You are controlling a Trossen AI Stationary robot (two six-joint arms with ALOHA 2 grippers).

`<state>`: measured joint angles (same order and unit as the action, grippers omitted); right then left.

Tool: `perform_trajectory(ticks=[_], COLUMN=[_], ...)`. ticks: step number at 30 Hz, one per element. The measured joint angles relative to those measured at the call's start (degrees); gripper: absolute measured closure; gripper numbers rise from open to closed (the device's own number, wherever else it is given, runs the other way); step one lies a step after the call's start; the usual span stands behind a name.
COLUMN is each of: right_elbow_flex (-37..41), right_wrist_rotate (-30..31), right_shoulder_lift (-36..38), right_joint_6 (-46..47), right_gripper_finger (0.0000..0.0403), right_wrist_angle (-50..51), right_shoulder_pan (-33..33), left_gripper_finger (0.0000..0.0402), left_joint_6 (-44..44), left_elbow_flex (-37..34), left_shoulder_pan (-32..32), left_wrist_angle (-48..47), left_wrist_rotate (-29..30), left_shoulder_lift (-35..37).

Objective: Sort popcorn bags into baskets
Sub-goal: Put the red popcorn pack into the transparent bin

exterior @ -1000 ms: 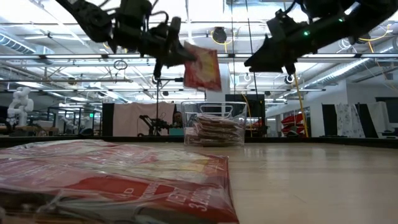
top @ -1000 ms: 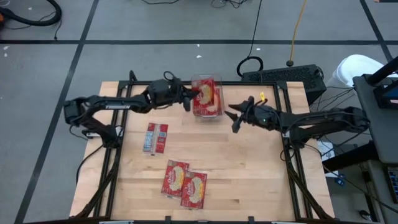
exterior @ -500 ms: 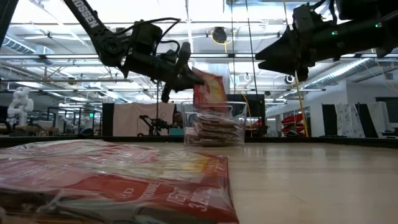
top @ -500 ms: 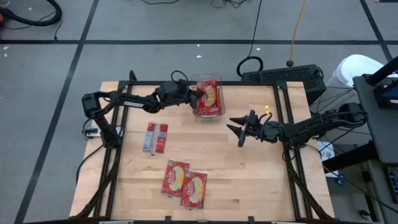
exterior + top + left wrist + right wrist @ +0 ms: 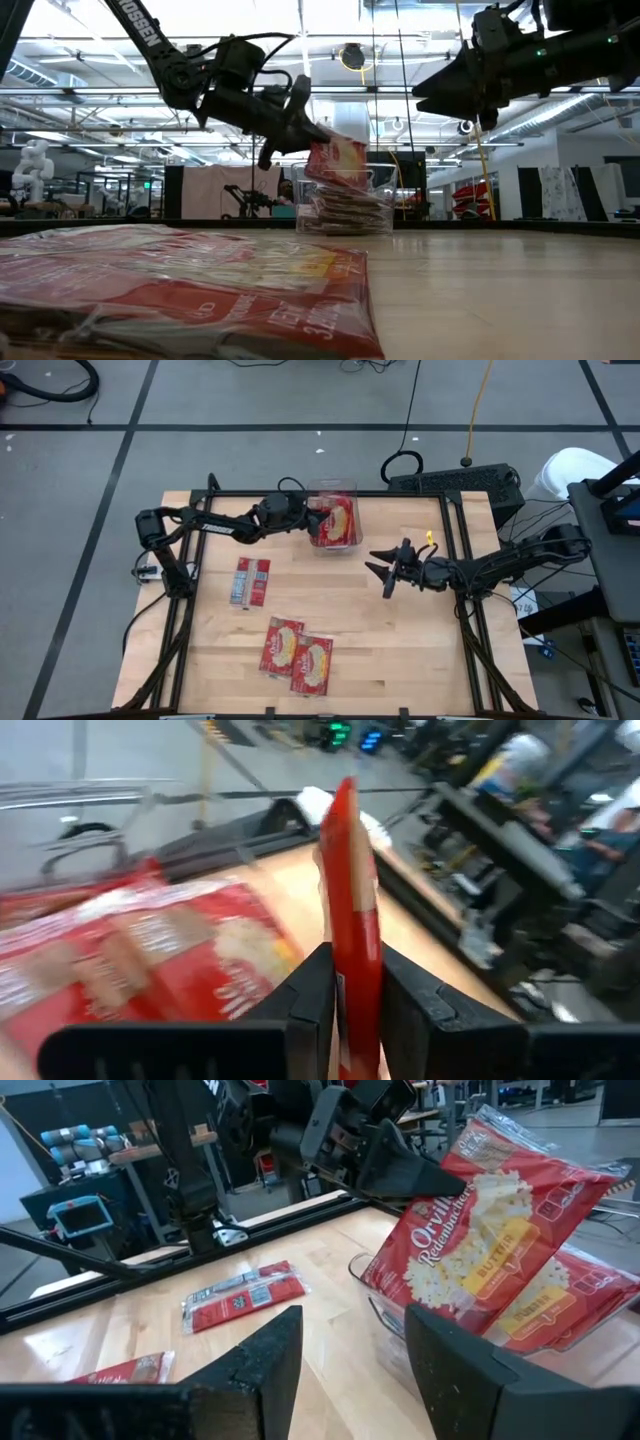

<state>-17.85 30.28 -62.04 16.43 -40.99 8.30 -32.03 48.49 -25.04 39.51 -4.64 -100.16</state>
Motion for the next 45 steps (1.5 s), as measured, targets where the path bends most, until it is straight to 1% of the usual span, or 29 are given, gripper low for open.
perform_trajectory(ticks=[3, 6, 10, 14, 16, 20, 24, 27, 30, 34, 37, 39, 42, 45], right_elbow_flex=[0.00, 0.00, 0.00, 0.00, 0.00, 0.00, 0.00, -0.02, -0.02, -0.02, -0.41, -1.56, -4.85, -10.26], right_wrist_rotate=[0.00, -0.02, 0.05, 0.02, 0.00, -0.01, -0.02, -0.02, -0.02, -0.02, -0.01, -0.02, -0.15, -0.39], right_shoulder_lift=[0.00, 0.00, 0.00, 0.00, 0.00, -0.02, -0.02, -0.02, -0.02, -0.16, -1.87, -4.11, -9.38, -16.04], right_joint_6=[0.00, 0.04, 0.80, 1.38, 2.62, 3.87, 3.84, 3.89, 4.19, 7.31, 9.29, 10.28, 11.55, 11.33], right_gripper_finger=[0.0232, 0.0232, 0.0232, 0.0232, 0.0232, 0.0232, 0.0232, 0.0232, 0.0232, 0.0232, 0.0232, 0.0232, 0.0232, 0.0232], right_wrist_angle=[0.14, 0.22, 0.28, 0.38, 0.93, 1.44, 1.49, 1.87, 2.29, 2.27, 2.40, 2.39, 2.78, 4.78], right_shoulder_pan=[0.43, 0.52, 0.50, 0.50, 0.50, 1.48, 2.63, 3.39, 4.63, 7.13, 9.55, 11.40, 13.72, 15.79], left_gripper_finger=[0.0317, 0.0290, 0.0248, 0.0212, 0.0199, 0.0189, 0.0200, 0.0216, 0.0230, 0.0244, 0.0248, 0.0249, 0.0249, 0.0250], left_joint_6=[0.18, 0.19, 0.19, 0.44, 0.88, 3.06, 7.00, 10.38, 12.83, 11.92, 9.59, 7.82, 6.31, 6.56], left_elbow_flex=[0.00, 0.00, 0.00, 0.00, 0.00, 0.02, 0.04, 0.05, 0.02, -1.40, -5.20, -8.37, -12.23, -14.88], left_shoulder_pan=[-0.02, -0.03, 0.34, 0.42, 0.40, 0.38, 1.81, 4.86, 8.95, 16.91, 23.67, 27.89, 32.98, 36.91], left_wrist_angle=[-2.47, -4.15, -6.63, -8.69, -11.99, -18.99, -25.21, -30.85, -39.64, -48.67, -47.23, -44.40, -38.19, -31.79], left_wrist_rotate=[3.75, 6.19, 7.71, 7.69, 7.37, 7.74, 9.14, 12.47, 16.11, 21.22, 24.88, 27.10, 29.18, 31.10], left_shoulder_lift=[0.00, 0.00, 0.00, 0.01, 1.10, 4.91, 11.13, 16.61, 21.64, 26.38, 28.91, 30.12, 30.91, 30.91])
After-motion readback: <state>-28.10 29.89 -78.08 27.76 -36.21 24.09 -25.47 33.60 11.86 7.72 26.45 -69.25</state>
